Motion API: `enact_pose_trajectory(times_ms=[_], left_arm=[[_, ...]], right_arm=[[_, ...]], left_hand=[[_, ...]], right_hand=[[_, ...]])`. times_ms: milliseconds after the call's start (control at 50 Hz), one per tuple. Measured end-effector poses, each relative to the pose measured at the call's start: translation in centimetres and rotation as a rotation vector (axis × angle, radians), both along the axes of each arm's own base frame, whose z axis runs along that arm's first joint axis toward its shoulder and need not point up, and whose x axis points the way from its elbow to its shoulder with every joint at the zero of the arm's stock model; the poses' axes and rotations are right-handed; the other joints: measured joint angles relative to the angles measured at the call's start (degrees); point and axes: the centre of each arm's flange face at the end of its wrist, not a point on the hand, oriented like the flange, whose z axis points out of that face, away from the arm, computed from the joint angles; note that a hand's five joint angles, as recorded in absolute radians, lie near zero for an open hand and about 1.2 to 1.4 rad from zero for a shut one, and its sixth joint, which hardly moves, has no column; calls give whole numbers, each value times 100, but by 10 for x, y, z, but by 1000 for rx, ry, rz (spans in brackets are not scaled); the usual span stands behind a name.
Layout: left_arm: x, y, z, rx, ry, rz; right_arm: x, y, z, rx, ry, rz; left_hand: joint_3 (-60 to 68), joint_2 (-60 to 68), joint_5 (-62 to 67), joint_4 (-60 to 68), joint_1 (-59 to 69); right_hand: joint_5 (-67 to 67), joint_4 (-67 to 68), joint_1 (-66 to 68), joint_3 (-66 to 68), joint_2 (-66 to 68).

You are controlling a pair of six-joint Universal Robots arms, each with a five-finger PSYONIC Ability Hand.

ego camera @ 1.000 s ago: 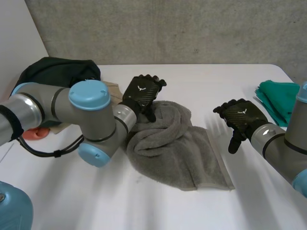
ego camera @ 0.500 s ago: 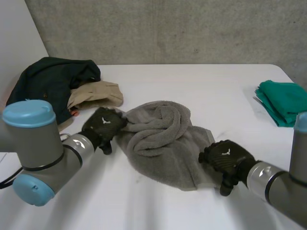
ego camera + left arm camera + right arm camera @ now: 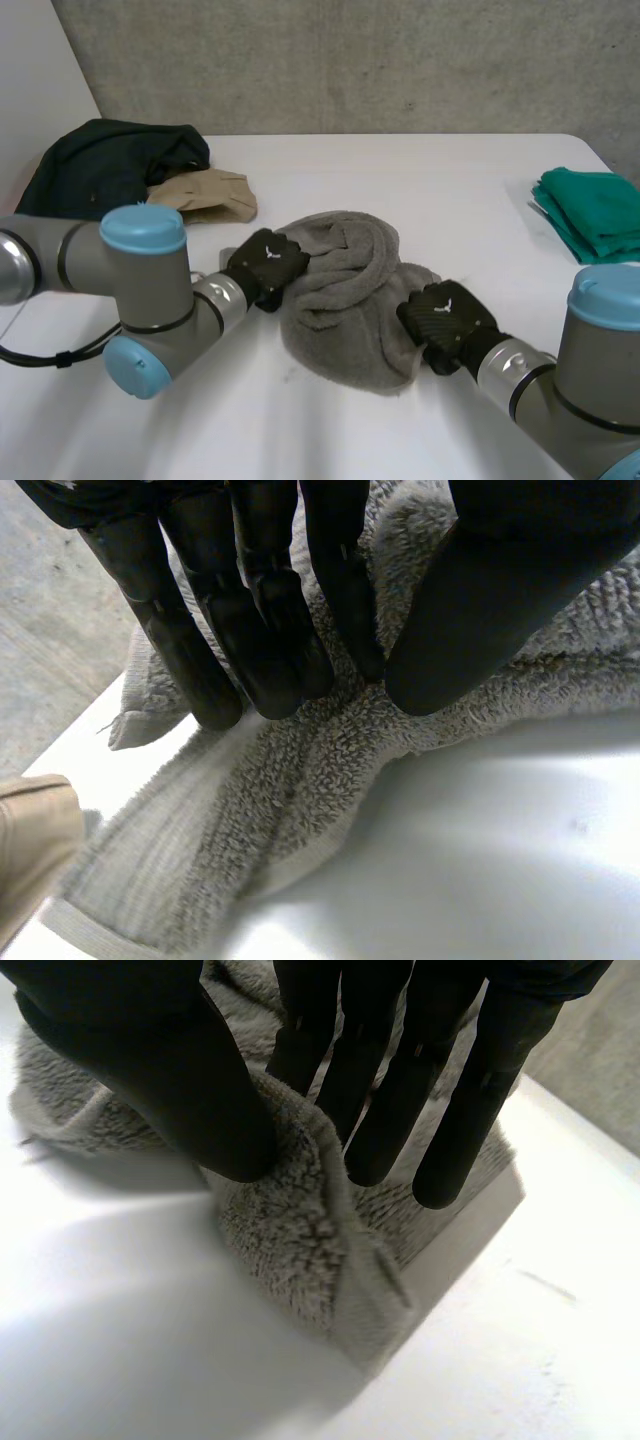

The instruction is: Fold the laundry.

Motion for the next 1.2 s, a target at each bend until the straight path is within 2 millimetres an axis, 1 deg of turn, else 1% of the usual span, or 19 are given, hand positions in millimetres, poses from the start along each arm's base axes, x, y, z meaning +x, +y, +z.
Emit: enact_pose_trajectory(times_ms=[20,100,140,280,380,420,480,540,560,660,760,800,820,860,900,920,980,1080,1200], left_arm=[[0,0,2,-2,3,3],[3,3,41,-36,49,63],[9,8,75,-66,92,107],[29,36,162,-166,203,155],[37,49,190,-214,238,152],[36,48,191,-215,238,151],[32,39,177,-187,214,154],[24,23,155,-146,182,161],[19,13,140,-121,162,165],[2,-30,98,-91,134,178],[-14,-82,72,-188,192,194],[-17,-90,69,-213,208,195],[-21,-103,64,-263,238,194],[-25,-110,59,-301,260,192],[-27,-113,55,-321,271,189],[-27,-112,51,-324,272,188],[-27,-108,45,-318,267,187],[-18,-96,53,-302,255,211],[23,-88,77,-243,236,377]], right_arm=[[0,-1,1,-3,-2,-2],[-1,-7,23,-58,-26,-17],[-6,-13,46,-103,-36,-36],[-32,-29,114,-200,-31,-110],[-41,-35,153,-269,-45,-133],[-41,-39,163,-292,-54,-137],[-39,-47,162,-288,-57,-139],[-35,-61,151,-258,-50,-144],[-32,-71,141,-235,-43,-151],[-21,-107,107,-181,-29,-212],[-7,-139,80,-209,-55,-303],[-4,-144,76,-223,-66,-318],[2,-150,70,-251,-89,-338],[8,-153,66,-275,-110,-346],[14,-153,62,-290,-124,-344],[18,-151,59,-295,-130,-339],[25,-146,54,-296,-135,-321],[31,-137,49,-284,-128,-297],[25,-127,59,-277,-124,-288]], left_hand=[[-1,0,0,0,0],[0,0,0,0,0],[-1,0,0,1,0],[2,5,0,3,0],[2,5,0,4,0],[2,5,0,4,0],[2,6,0,4,0],[4,6,0,4,0],[9,7,0,4,1],[27,22,0,5,2],[28,23,0,6,3],[28,23,0,6,3],[28,23,0,6,3],[-1093,-1113,-983,-1132,-1170],[-2770,-2819,-2549,-2722,-2991],[-4008,-4062,-3861,-4106,-4326],[-4919,-4955,-4698,-5019,-4743],[-4973,-5001,-4760,-5080,-4743],[-4973,-5002,-4760,-5080,-4743]], right_hand=[[0,1,0,0,0],[0,6,0,0,0],[0,8,0,0,0],[0,12,0,0,0],[0,15,0,0,0],[0,17,0,0,0],[0,25,0,0,0],[0,28,0,0,0],[0,29,0,0,0],[0,29,0,0,0],[0,29,0,0,0],[0,30,0,0,0],[0,30,0,0,0],[0,30,0,0,0],[0,30,0,0,0],[0,30,0,0,0],[0,30,0,0,0],[0,30,0,0,0],[0,30,0,0,0]])
